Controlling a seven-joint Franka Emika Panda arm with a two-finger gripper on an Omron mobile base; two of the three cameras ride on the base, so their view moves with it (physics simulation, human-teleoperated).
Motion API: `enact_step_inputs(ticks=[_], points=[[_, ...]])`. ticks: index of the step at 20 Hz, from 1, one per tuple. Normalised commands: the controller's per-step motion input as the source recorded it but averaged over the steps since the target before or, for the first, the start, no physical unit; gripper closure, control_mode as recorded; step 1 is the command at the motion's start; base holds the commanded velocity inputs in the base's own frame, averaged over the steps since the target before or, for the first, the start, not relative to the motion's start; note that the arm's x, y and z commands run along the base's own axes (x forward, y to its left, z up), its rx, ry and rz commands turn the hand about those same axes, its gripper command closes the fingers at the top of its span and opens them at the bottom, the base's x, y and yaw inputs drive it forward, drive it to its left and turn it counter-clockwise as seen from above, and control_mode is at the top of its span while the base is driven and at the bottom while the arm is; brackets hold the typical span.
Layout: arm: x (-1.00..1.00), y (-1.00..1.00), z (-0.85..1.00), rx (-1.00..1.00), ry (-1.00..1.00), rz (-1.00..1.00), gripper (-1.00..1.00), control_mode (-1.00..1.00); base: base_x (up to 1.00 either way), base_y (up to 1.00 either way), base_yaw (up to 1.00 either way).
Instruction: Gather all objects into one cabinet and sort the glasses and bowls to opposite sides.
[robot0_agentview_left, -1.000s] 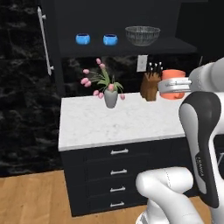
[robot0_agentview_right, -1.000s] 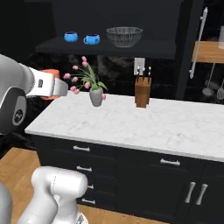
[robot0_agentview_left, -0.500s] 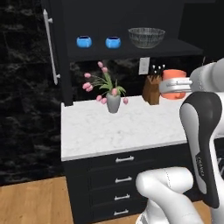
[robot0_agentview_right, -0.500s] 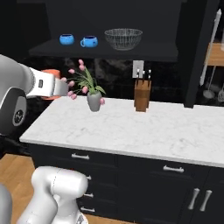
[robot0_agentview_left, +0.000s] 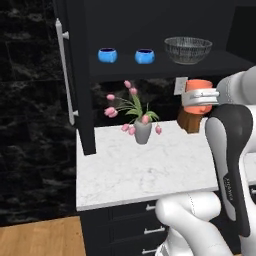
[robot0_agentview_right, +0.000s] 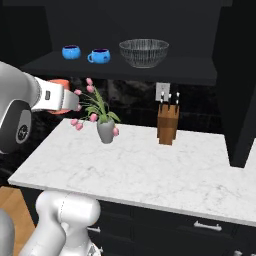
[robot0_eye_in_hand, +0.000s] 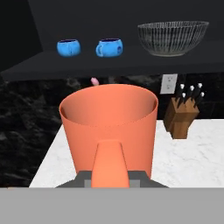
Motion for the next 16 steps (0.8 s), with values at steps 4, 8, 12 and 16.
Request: enact_step_inputs(ticks=[4,8,12,16], points=[[0.00,0.00,0.00,0.00,0.00,0.00,1.00,1.00,0.58,0.22,0.01],[0.00,0.00,0.00,0.00,0.00,0.00,1.00,1.00,0.43,0.07,-0.01],[0.00,0.00,0.00,0.00,0.00,0.00,1.00,1.00,0.34,0.00,-0.06],[0.00,0.00,0.00,0.00,0.00,0.00,1.00,1.00,0.07,0.00,-0.01]])
